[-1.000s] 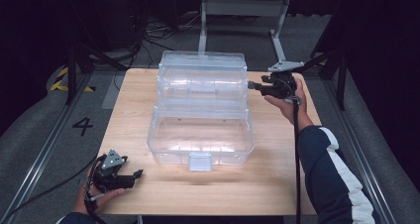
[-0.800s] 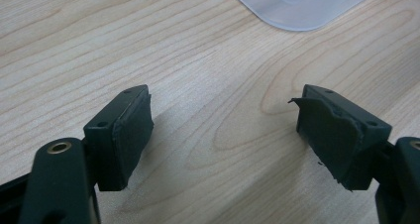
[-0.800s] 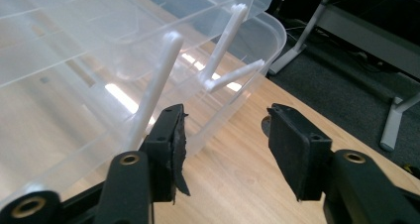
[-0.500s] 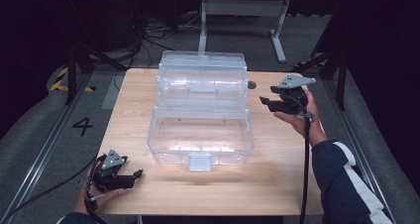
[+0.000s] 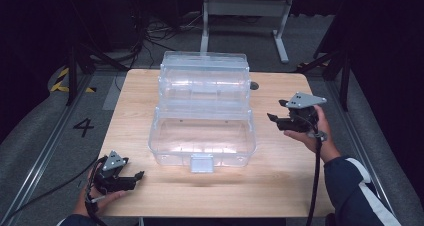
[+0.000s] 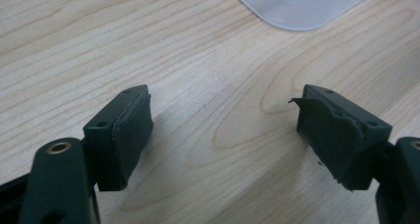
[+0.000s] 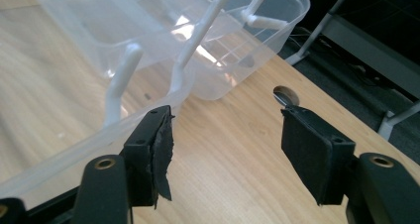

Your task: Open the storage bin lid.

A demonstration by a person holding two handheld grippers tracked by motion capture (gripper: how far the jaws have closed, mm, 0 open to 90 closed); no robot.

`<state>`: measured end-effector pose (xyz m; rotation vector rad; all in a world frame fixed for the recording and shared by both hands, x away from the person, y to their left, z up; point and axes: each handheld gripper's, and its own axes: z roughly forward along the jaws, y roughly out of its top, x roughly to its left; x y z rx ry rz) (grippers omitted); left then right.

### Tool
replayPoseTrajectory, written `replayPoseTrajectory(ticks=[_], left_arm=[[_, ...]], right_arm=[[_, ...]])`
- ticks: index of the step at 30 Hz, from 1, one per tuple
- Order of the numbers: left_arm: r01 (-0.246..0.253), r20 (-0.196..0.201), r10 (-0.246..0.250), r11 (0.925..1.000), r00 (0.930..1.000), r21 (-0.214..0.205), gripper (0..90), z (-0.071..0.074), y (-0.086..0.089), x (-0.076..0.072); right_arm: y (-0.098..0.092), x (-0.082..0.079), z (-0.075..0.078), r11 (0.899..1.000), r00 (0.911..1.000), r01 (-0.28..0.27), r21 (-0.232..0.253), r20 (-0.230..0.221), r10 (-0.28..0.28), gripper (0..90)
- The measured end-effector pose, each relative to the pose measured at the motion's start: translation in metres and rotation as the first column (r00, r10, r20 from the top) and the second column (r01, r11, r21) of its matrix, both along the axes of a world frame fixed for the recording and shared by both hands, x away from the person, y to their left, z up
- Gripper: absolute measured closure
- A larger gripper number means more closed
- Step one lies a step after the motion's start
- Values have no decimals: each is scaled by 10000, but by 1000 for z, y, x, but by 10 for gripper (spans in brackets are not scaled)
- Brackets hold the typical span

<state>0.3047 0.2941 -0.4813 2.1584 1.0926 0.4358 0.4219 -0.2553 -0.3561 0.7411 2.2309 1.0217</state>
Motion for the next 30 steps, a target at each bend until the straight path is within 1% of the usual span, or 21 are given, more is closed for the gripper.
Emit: replayPoseTrajectory(ticks=[2,3,4,5,6,8,9,12,13,14,16,19,22,24,26,28,30], left_arm=[[11,19,-11,10000,10000,29,220,0,0,0],[23,36,-23,10000,10000,35,220,0,0,0],[20,35,-20,10000,10000,47,220,0,1,0],[20,43,-20,10000,10000,5,218,0,1,-1],[20,43,-20,10000,10000,5,218,0,1,-1],[-23,34,23,10000,10000,-14,217,0,0,-1],[-51,3,51,10000,10000,-1,216,0,0,-2],[-52,8,52,10000,10000,1,215,0,0,-1],[-52,7,52,10000,10000,1,215,0,0,-1],[-50,6,50,10000,10000,2,215,0,0,-1],[-52,5,52,10000,10000,2,215,0,0,-2],[-53,7,53,10000,10000,5,215,0,0,-1],[-38,55,38,10000,10000,21,214,0,1,-1],[-3,15,3,10000,10000,52,208,0,1,-1],[-7,11,7,10000,10000,71,204,0,1,0],[-60,-20,61,9999,10000,90,192,0,1,0],[-64,-56,64,10000,10000,34,187,0,0,0]], right_arm=[[-1,-4,-4,10000,10000,23,-54,-3,-23,370],[-4,-9,-8,10000,10000,3,-6,-40,-3,365],[-4,-9,-8,10000,10000,3,-6,-40,-3,365],[-6,-13,-12,10000,10000,32,-43,-42,-32,357],[-6,-13,-12,10000,10000,32,-43,-42,-32,357],[-8,-18,-16,9999,10000,87,-111,-33,-88,356],[-9,-20,-18,9997,10000,96,-220,22,-96,355],[-12,-27,-25,9994,10000,32,-338,-56,-34,343],[-13,-29,-27,9990,10000,72,-445,-30,-73,336],[-14,-31,-30,9990,10000,97,-436,-13,-97,336],[-16,-35,-35,9993,9999,53,-358,-144,-58,331],[-18,-41,-42,9992,9999,-8,-407,-172,1,326],[-21,-45,-48,9991,9996,32,-422,-267,-43,323],[-24,-48,-52,9988,9994,102,-478,-325,-118,319],[-27,-52,-56,9990,9993,96,-426,-348,-111,317],[-30,-57,-61,9996,9992,80,-269,-396,-91,315],[-34,-63,-68,9996,9994,127,-248,-312,-134,314]])
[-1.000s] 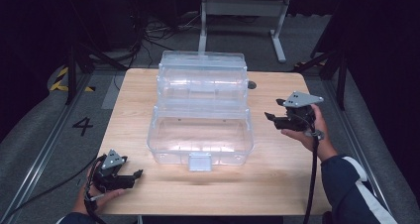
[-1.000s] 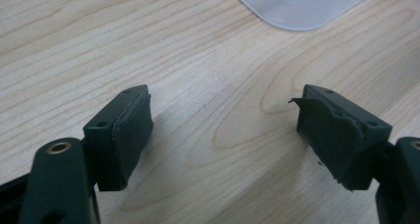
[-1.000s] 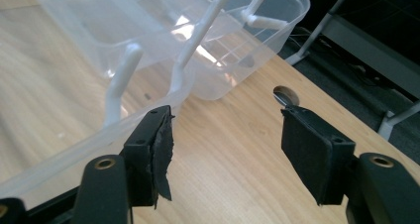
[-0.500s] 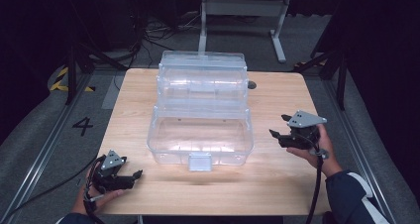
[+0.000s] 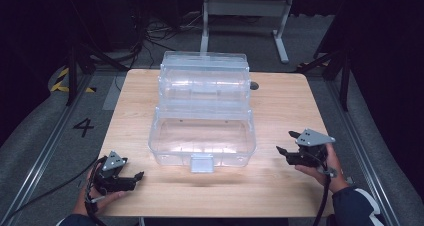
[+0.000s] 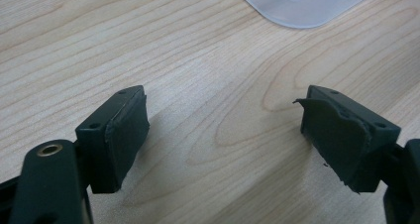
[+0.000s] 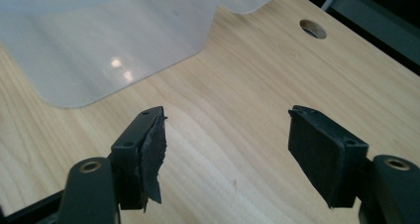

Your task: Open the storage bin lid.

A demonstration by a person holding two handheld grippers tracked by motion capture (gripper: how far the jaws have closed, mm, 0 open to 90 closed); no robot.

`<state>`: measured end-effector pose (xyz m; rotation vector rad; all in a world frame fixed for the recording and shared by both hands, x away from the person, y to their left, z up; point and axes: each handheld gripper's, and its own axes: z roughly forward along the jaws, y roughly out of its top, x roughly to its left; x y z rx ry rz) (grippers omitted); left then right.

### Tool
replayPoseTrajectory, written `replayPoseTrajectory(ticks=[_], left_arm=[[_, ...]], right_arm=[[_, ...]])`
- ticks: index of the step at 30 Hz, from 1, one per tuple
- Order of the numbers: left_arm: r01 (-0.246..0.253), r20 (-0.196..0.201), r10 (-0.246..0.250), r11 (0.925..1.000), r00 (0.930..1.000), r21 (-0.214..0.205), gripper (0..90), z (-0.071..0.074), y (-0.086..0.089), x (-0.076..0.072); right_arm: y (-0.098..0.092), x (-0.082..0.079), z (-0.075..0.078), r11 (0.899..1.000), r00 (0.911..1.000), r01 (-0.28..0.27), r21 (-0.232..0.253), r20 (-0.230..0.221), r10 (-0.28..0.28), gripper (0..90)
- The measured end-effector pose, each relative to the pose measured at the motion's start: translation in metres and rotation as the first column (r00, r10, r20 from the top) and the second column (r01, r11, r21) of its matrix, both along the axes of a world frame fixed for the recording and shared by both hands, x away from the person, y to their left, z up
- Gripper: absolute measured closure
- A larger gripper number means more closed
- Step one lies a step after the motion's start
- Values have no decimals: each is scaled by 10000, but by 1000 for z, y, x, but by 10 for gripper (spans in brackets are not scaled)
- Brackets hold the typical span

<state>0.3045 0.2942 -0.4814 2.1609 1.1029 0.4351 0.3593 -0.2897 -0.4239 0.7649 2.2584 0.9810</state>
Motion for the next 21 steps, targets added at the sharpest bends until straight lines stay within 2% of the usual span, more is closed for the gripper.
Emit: replayPoseTrajectory(ticks=[5,9,10,13,17,21], left_arm=[[3,9,-3,10000,10000,27,178,0,0,1],[65,-80,-65,10000,9999,57,166,0,0,1],[65,-80,-65,10000,9999,57,162,0,0,1],[115,-110,-114,9999,9999,107,157,1,0,2],[108,-32,-108,9999,9999,44,145,0,-1,3],[126,-52,-126,9999,9999,51,136,0,-2,4]], right_arm=[[-12,-15,-19,9993,9991,293,213,-301,-287,300],[-25,-24,-33,9964,9926,625,564,-1076,-562,274],[-25,-24,-33,9964,9926,625,564,-1076,-562,274],[-35,-30,-44,9904,9802,1098,836,-1742,-940,243],[-38,-32,-50,9888,9732,1284,756,-2016,-1109,234],[-39,-31,-58,9863,9646,1555,550,-2238,-1396,175]])
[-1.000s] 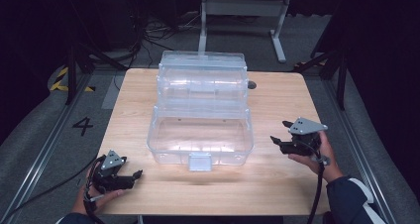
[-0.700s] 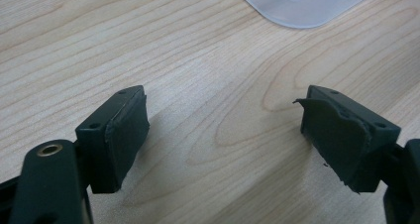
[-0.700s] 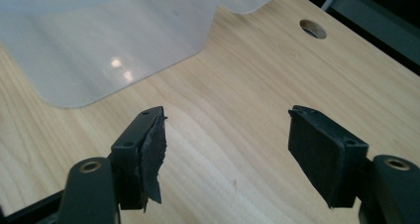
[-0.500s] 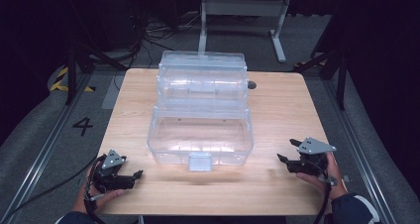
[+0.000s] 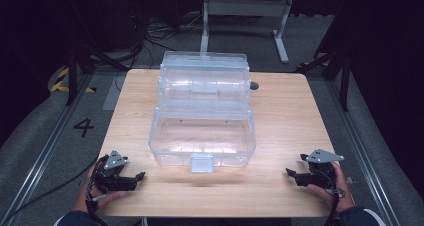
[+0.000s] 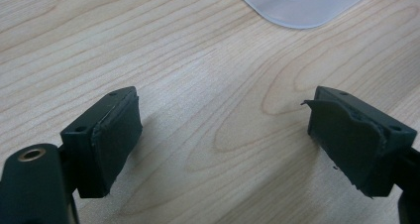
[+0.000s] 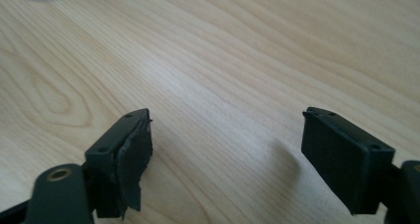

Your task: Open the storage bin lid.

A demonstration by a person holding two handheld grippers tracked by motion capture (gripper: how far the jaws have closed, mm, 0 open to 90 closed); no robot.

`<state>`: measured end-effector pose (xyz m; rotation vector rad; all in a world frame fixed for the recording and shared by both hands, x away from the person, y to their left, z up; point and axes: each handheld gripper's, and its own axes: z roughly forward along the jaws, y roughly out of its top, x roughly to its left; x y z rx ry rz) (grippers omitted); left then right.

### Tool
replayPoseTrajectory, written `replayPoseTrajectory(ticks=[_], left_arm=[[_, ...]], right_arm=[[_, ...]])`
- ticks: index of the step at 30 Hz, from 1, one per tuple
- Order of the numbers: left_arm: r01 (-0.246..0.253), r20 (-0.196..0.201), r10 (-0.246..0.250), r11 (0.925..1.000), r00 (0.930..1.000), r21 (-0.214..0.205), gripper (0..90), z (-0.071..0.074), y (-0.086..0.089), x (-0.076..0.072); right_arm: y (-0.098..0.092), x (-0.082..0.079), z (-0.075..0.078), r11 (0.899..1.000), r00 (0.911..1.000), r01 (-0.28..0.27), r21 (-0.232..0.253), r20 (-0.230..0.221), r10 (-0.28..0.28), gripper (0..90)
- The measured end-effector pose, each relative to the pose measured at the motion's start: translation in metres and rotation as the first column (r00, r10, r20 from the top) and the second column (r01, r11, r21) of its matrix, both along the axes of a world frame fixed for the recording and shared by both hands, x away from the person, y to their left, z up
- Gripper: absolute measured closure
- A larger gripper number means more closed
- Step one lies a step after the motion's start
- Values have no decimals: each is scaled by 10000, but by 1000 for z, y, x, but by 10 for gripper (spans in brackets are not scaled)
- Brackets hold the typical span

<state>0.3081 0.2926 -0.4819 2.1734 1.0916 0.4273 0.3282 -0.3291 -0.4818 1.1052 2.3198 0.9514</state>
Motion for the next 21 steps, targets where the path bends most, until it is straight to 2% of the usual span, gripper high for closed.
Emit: replayPoseTrajectory(ticks=[1,2,4,11,14,21], left_arm=[[-2,2,2,10000,10000,0,136,0,0,0],[-1,-6,1,10000,10000,-22,135,0,0,0],[-9,-21,9,10000,10000,-3,132,0,0,0],[-68,-88,68,10000,9999,-12,117,0,-1,1],[-2,-71,2,9999,10000,101,88,0,-2,3],[-7,-153,8,10000,9999,96,74,0,-3,4]], right_arm=[[-1,1,-1,9999,9999,90,145,-92,-88,163],[-4,4,-4,9979,9989,304,572,-364,-284,151],[-5,4,-5,9975,9992,316,637,-267,-300,148],[-4,4,-5,9974,9990,389,609,-256,-374,146],[-4,4,-5,9960,9975,641,619,-326,-622,117],[-4,4,-5,9959,9973,666,620,-341,-646,112]])
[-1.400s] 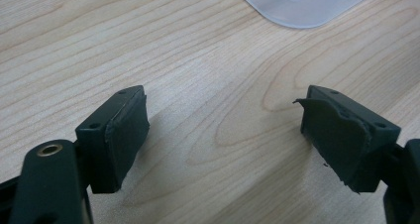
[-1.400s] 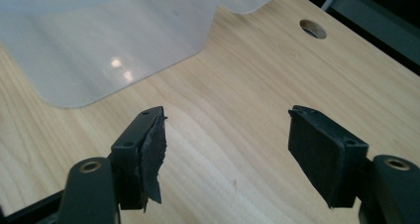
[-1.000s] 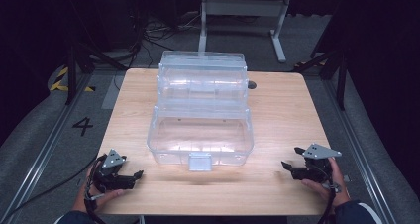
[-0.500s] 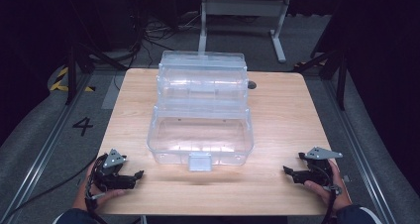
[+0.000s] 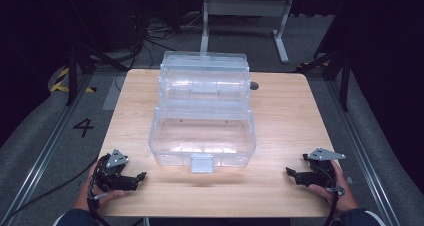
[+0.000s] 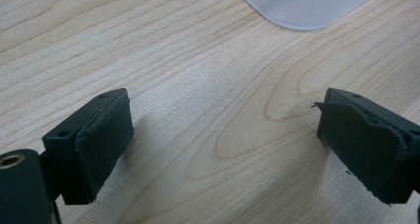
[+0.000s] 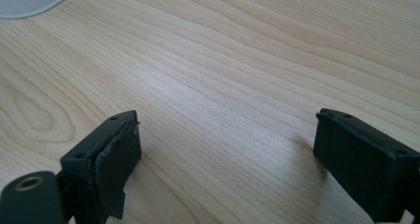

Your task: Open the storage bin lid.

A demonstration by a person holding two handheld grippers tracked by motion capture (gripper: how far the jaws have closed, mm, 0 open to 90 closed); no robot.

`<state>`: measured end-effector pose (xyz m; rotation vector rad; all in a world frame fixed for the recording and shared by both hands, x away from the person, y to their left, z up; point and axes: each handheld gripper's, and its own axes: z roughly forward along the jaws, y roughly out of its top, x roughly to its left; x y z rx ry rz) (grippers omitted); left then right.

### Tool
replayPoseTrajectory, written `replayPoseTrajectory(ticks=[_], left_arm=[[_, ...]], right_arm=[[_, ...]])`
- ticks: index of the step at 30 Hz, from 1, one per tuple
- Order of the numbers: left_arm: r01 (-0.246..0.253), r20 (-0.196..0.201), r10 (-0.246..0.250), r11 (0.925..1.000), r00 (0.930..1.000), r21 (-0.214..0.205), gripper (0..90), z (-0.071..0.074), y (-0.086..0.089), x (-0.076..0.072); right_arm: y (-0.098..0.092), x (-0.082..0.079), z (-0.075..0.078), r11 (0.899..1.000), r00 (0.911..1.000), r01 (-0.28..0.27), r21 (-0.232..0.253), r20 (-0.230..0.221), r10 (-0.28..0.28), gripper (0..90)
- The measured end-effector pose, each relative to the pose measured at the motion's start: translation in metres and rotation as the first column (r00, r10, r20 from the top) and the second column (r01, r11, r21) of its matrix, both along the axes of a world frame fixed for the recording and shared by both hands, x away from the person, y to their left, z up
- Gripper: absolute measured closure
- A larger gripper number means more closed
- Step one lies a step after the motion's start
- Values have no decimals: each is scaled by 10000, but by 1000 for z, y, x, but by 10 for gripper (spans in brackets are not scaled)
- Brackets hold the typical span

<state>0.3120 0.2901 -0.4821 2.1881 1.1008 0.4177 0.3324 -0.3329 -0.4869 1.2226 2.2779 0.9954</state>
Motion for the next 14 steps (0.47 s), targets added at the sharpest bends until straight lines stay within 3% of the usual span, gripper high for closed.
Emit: replayPoseTrajectory(ticks=[14], left_arm=[[-133,-45,134,9999,9999,67,48,0,-1,2]], right_arm=[[0,0,0,10000,10000,-33,-12,15,33,110]])
